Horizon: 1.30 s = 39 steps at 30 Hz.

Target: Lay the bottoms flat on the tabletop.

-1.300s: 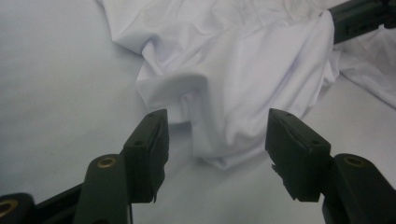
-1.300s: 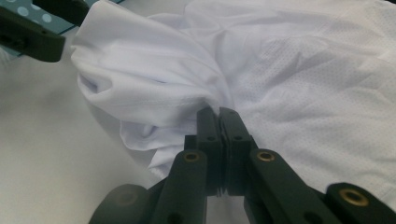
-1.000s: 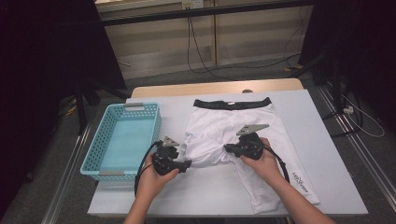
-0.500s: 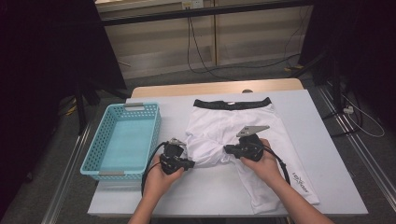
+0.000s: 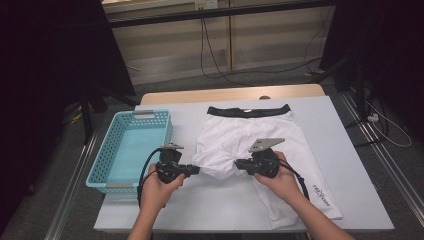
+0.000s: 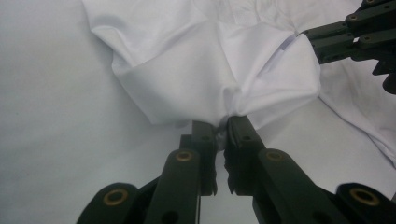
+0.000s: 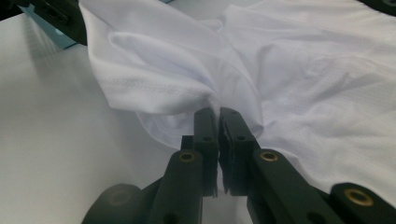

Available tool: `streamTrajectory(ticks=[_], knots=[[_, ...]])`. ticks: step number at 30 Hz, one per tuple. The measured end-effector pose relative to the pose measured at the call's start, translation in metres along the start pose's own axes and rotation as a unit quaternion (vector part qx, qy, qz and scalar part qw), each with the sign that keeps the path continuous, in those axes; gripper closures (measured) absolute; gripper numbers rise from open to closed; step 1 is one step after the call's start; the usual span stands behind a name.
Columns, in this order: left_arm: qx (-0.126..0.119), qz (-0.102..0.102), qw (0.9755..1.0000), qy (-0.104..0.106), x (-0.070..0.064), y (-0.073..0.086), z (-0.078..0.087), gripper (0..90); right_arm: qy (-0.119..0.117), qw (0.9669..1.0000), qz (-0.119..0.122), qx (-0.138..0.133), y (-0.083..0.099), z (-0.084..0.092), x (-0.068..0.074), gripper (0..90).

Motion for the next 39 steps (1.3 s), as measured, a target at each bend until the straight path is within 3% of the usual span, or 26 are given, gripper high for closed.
streamTrajectory(ticks=[6, 11, 19, 22, 24, 29, 34, 39], knots=[[0.016, 0.005, 0.9998, -0.005, -0.001, 0.010, -0.003, 83.1, -0.025, 0.9993, 0.018, 0.022, 0.003, -0.010, 0.018, 87.2], [0.023, 0.006, 0.9995, -0.019, 0.003, 0.017, 0.004, 83.0, -0.032, 0.9985, 0.034, 0.030, 0.007, -0.012, 0.031, 88.1], [0.018, 0.011, 0.9990, -0.039, 0.012, 0.022, 0.017, 82.9, -0.065, 0.9962, 0.043, 0.039, 0.011, -0.009, 0.055, 90.0], [0.015, 0.016, 0.9990, -0.039, 0.013, 0.020, 0.020, 82.8, -0.068, 0.9953, 0.055, 0.043, 0.010, -0.011, 0.062, 89.9], [0.014, 0.014, 0.9990, -0.040, 0.013, 0.020, 0.021, 82.6, -0.061, 0.9949, 0.064, 0.049, 0.013, -0.011, 0.063, 89.9], [0.024, 0.006, 0.9988, -0.043, 0.012, 0.020, 0.017, 82.0, -0.057, 0.9955, 0.055, 0.051, 0.022, -0.004, 0.059, 89.9], [0.031, 0.003, 0.9987, -0.039, 0.010, 0.021, 0.013, 81.4, -0.063, 0.9963, 0.040, 0.042, 0.022, 0.002, 0.056, 89.8], [0.023, 0.000, 0.9989, -0.041, 0.009, 0.017, 0.018, 81.4, -0.074, 0.9949, 0.050, 0.045, 0.023, 0.000, 0.063, 89.8]])
Point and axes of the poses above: each handheld gripper's, and its own axes: z roughly backward along the jaws, y roughly out of its underside, x roughly to its left, the point moved 8 cm from there along -z, roughly forward along the jaws, and after that the axes turned 8 degrees about -y, right-handed, at the moved point
